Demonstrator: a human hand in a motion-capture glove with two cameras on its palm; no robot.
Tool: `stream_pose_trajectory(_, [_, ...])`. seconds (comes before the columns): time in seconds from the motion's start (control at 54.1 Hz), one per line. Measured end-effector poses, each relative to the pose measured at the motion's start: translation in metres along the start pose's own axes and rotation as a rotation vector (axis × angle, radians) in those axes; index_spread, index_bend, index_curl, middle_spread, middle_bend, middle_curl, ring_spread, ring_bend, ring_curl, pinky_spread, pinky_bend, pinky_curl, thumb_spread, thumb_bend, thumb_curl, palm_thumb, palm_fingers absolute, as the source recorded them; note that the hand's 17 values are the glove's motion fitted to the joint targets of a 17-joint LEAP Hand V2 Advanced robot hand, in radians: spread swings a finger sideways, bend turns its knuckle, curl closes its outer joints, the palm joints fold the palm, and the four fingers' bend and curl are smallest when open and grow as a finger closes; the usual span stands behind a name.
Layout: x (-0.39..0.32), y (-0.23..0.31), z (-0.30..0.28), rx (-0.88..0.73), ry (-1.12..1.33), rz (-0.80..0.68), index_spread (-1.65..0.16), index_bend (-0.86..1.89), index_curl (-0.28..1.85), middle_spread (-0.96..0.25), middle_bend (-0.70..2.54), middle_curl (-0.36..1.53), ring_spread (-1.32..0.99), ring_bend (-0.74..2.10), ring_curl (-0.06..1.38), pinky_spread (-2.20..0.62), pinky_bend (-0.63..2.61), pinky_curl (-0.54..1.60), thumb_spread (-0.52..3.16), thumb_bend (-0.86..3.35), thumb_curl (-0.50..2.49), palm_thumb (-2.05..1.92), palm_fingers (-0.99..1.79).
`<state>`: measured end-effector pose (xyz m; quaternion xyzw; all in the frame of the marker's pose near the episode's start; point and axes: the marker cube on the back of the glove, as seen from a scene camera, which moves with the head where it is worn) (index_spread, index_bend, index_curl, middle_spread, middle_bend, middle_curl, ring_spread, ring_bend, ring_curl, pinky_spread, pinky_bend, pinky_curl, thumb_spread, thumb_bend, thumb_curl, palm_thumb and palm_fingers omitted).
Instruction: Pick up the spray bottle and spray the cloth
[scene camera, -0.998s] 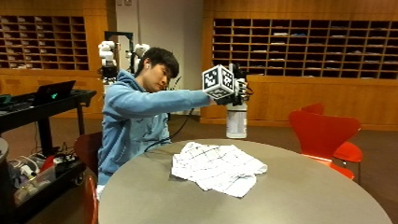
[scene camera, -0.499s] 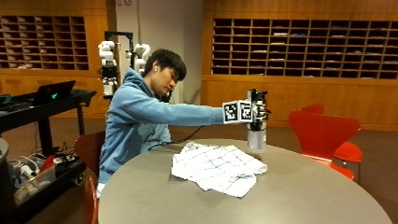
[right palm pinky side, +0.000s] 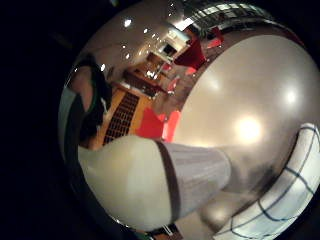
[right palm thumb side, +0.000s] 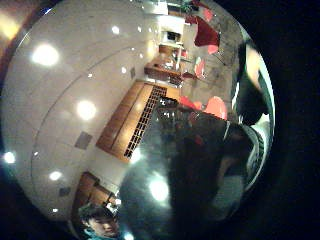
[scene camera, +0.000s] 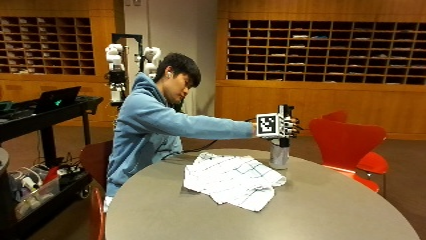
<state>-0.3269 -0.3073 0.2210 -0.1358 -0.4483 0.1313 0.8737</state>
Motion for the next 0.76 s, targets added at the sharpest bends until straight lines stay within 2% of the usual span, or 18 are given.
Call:
stream_pose_trajectory(0.111, [0.006, 0.002, -0.004, -0.097, 0.062, 0.023, -0.2, 0.19, 0.52, -0.14, 0.5, 0.5, -0.2, 0.53, 0.45, -0.21, 0.46, 0.44, 0.28, -0.03, 0.81, 0.95, 1.0])
stream_pose_trajectory(0.203, [0.012, 0.009, -0.011, -0.189, 0.106, 0.023, -0.25, 0.05, 0.45, -0.15, 0.44, 0.48, -0.16, 0.48, 0.46, -0.09, 0.41, 0.45, 0.49, -0.03, 0.79, 0.91, 0.61])
stream_pose_trajectory(0.296, [0.01, 0.012, -0.021, -0.221, 0.118, 0.014, -0.29, 0.03, 0.37, -0.12, 0.35, 0.45, -0.1, 0.42, 0.43, 0.02, 0.46, 0.44, 0.64, -0.06, 0.74, 0.84, 0.35])
stream_pose_trajectory(0.444, [0.004, 0.018, -0.035, -0.238, 0.103, -0.003, -0.33, 0.06, 0.27, -0.07, 0.25, 0.4, -0.03, 0.41, 0.39, 0.12, 0.55, 0.42, 0.8, -0.06, 0.63, 0.72, 0.22])
stream_pose_trajectory(0.61, [-0.012, 0.026, -0.053, -0.263, -0.026, 0.011, -0.35, 0.1, 0.23, -0.04, 0.23, 0.39, 0.01, 0.41, 0.36, 0.17, 0.56, 0.4, 0.88, -0.04, 0.54, 0.66, 0.18])
stream_pose_trajectory(0.758, [-0.01, 0.042, -0.064, -0.296, -0.008, 0.003, -0.35, 0.11, 0.21, -0.03, 0.23, 0.38, 0.03, 0.41, 0.35, 0.19, 0.55, 0.38, 0.91, -0.03, 0.49, 0.65, 0.18])
